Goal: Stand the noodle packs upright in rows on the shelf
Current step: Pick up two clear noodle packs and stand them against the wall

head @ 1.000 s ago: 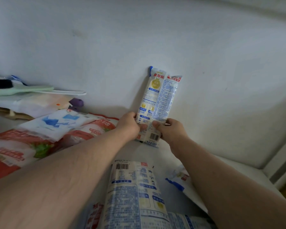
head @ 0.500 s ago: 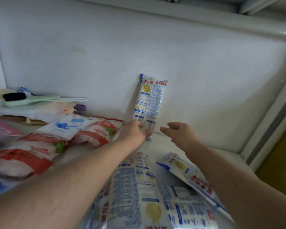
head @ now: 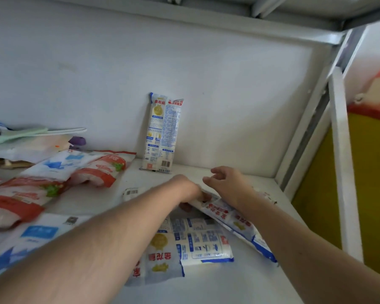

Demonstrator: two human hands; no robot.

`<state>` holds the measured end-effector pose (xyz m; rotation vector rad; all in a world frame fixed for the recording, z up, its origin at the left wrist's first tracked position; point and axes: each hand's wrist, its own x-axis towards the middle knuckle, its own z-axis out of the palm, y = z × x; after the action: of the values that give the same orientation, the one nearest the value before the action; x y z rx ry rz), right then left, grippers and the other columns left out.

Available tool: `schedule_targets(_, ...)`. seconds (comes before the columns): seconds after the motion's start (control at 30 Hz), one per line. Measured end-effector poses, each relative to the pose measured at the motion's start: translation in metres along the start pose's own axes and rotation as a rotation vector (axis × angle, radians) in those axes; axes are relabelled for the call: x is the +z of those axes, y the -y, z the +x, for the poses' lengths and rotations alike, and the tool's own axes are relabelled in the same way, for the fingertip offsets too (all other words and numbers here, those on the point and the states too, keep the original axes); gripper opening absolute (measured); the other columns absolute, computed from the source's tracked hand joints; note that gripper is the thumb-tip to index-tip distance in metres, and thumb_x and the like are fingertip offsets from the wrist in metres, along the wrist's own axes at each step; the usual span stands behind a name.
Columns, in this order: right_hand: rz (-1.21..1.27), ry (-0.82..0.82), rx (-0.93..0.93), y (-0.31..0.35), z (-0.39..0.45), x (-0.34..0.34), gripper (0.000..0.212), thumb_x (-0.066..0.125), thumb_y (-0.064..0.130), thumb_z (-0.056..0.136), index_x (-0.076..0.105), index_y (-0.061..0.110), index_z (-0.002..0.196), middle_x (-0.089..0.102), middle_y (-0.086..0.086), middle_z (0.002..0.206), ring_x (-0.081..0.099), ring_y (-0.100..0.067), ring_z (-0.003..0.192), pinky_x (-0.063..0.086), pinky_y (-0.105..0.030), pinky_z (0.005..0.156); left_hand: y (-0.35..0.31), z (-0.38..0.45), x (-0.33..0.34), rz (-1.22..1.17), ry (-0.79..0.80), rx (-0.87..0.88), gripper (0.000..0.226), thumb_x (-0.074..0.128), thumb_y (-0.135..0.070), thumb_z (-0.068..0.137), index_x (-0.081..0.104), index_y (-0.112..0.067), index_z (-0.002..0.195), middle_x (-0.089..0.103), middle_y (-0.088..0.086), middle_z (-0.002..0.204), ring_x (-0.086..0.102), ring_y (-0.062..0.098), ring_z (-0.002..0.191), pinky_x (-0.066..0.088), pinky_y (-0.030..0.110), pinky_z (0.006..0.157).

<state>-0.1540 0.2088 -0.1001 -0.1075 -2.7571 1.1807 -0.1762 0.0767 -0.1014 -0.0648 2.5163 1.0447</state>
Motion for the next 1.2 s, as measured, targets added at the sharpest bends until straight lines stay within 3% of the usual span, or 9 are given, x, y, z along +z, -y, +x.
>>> schedule_targets(0.1, -0.011, 0.01, -0.003, 0.0, -0.002, 0.0, 0.055, 0.065, 0.041, 0.098, 0.053, 0.019, 0.146, 0.065, 0.0, 0.135, 0.06, -0.011, 0.096, 0.039, -0.015, 0.06, -0.003, 0.0, 0.004, -0.197, 0.044, -0.05, 0.024, 0.069, -0.03, 0.092, 0.06, -0.009, 0.084, 0.072, 0.01, 0.095, 0.073, 0.022, 0.095, 0.056, 0.03, 0.09)
schedule_targets(0.2, -0.024, 0.013, -0.013, 0.001, -0.005, -0.001, 0.055, 0.066, 0.041, 0.097, 0.054, 0.018, 0.145, 0.067, -0.001, 0.132, 0.062, -0.013, 0.101, 0.044, -0.022, 0.07, -0.002, -0.005, 0.006, -0.407, 0.045, -0.074, 0.01, 0.069, -0.007, 0.09, 0.061, -0.003, 0.085, 0.074, 0.019, 0.1, 0.074, 0.03, 0.096, 0.06, 0.04, 0.085)
schedule_targets(0.4, -0.03, 0.015, -0.027, 0.0, -0.007, -0.011, 0.054, 0.064, 0.045, 0.097, 0.054, 0.019, 0.143, 0.066, 0.001, 0.128, 0.067, -0.015, 0.1, 0.052, -0.025, 0.075, -0.009, -0.013, 0.002, -0.621, -0.122, -0.022, 0.018, 0.076, 0.005, 0.078, 0.069, -0.002, 0.093, 0.074, 0.02, 0.083, 0.074, 0.033, 0.071, 0.063, 0.048, 0.063)
schedule_targets(0.53, -0.029, -0.004, -0.031, 0.002, -0.011, -0.024, 0.049, 0.059, 0.044, 0.1, 0.056, 0.021, 0.143, 0.067, 0.002, 0.126, 0.068, -0.013, 0.098, 0.058, -0.028, 0.079, -0.021, -0.028, -0.025, -0.697, -0.212, 0.121, 0.025, 0.076, 0.014, 0.075, 0.065, -0.005, 0.088, 0.071, 0.016, 0.085, 0.069, 0.028, 0.069, 0.061, 0.04, 0.057)
schedule_targets(0.67, 0.157, 0.028, 0.01, 0.004, -0.017, -0.029, 0.048, 0.059, 0.053, 0.098, 0.061, 0.022, 0.135, 0.074, 0.006, 0.117, 0.072, -0.007, 0.087, 0.054, -0.021, 0.065, -0.032, -0.044, -0.06, -0.755, -0.286, 0.246, 0.03, 0.074, 0.014, 0.078, 0.059, -0.01, 0.086, 0.072, 0.013, 0.092, 0.07, 0.025, 0.071, 0.057, 0.035, 0.056)
schedule_targets(0.83, 0.46, 0.037, -0.011, 0.012, -0.021, -0.036, 0.043, 0.073, 0.048, 0.09, 0.069, 0.019, 0.121, 0.081, 0.002, 0.101, 0.079, -0.013, 0.08, 0.059, -0.03, 0.07, -0.044, -0.063, -0.079, -0.743, -0.353, 0.359, 0.028, 0.074, 0.011, 0.079, 0.061, -0.013, 0.086, 0.073, 0.009, 0.095, 0.073, 0.025, 0.082, 0.061, 0.044, 0.079)
schedule_targets(0.97, 0.541, 0.187, -0.054, 0.012, -0.02, -0.059, 0.054, 0.082, 0.046, 0.077, 0.071, 0.014, 0.119, 0.082, -0.008, 0.104, 0.079, -0.03, 0.094, 0.061, -0.041, 0.08, -0.055, -0.08, -0.097, -0.74, -0.339, 0.468, 0.028, 0.072, 0.012, 0.081, 0.061, -0.014, 0.084, 0.072, 0.005, 0.086, 0.072, 0.023, 0.084, 0.058, 0.051, 0.09)
schedule_targets(1.1, 0.548, 0.224, -0.124, 0.019, -0.021, -0.068, 0.043, 0.08, 0.03, 0.083, 0.072, 0.005, 0.117, 0.081, -0.011, 0.109, 0.078, -0.029, 0.101, 0.06, -0.043, 0.095, -0.06, -0.088, -0.107, -0.839, -0.331, 0.559, 0.038, 0.08, 0.009, 0.074, 0.065, -0.011, 0.103, 0.074, 0.006, 0.094, 0.075, 0.022, 0.083, 0.061, 0.046, 0.085)
schedule_targets(1.2, 0.641, 0.132, -0.139, 0.022, -0.026, -0.055, 0.033, 0.079, 0.024, 0.086, 0.074, 0.005, 0.112, 0.082, -0.01, 0.104, 0.079, -0.028, 0.098, 0.061, -0.044, 0.093, -0.053, -0.085, -0.102, -0.882, -0.263, 0.585, 0.055, 0.087, -0.012, 0.069, 0.062, -0.015, 0.117, 0.077, 0.004, 0.105, 0.073, 0.024, 0.099, 0.054, 0.047, 0.097)
